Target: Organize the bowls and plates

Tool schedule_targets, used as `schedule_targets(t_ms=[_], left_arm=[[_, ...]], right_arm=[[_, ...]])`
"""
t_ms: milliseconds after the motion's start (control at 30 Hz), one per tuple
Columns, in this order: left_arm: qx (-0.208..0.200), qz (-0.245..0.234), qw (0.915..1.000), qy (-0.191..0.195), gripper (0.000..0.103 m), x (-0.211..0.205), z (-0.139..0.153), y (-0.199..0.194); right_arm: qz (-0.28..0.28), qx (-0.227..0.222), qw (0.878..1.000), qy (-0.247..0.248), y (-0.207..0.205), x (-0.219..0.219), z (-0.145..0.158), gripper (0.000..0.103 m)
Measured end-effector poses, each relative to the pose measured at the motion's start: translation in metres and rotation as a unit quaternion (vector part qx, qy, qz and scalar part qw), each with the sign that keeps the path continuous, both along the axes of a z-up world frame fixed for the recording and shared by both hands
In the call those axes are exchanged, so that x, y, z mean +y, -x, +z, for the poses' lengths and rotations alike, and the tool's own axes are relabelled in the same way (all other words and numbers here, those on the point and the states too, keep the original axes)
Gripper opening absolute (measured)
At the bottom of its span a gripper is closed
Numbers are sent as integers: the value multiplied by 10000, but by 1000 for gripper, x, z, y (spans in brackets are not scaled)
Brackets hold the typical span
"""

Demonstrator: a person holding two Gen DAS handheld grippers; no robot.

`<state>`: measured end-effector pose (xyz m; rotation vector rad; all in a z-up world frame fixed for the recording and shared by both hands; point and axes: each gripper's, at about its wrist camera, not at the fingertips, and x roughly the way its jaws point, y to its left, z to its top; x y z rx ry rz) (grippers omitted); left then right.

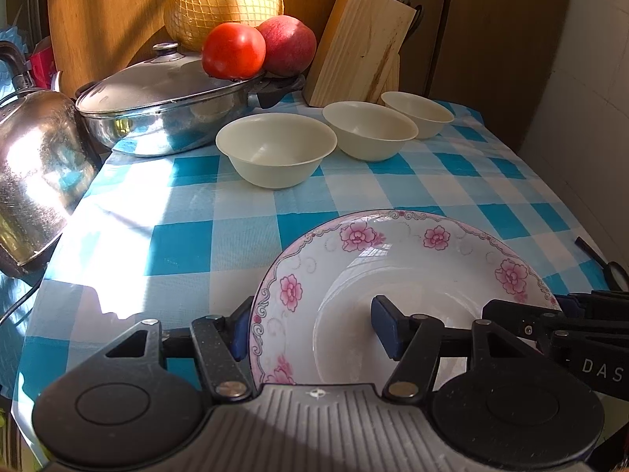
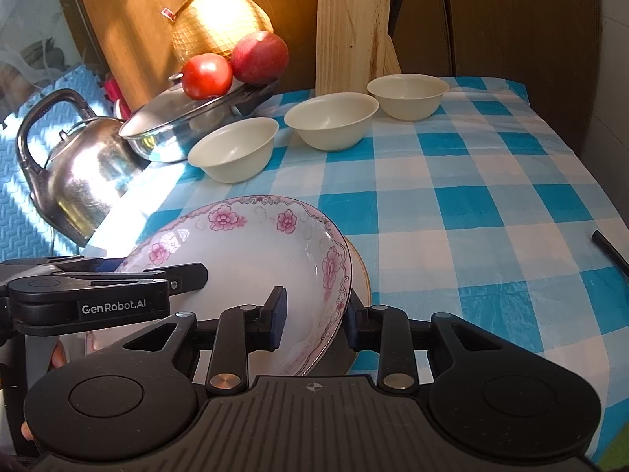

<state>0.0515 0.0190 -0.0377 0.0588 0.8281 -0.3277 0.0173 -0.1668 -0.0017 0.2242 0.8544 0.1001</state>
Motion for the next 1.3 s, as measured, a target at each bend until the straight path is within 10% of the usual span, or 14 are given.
schedule_targets(t_ms=[1300], left_arm=[[-70, 86, 9999, 89, 53, 6, 10, -10]], right_arm=[[-40, -36, 9984, 566, -7, 3, 1, 43]])
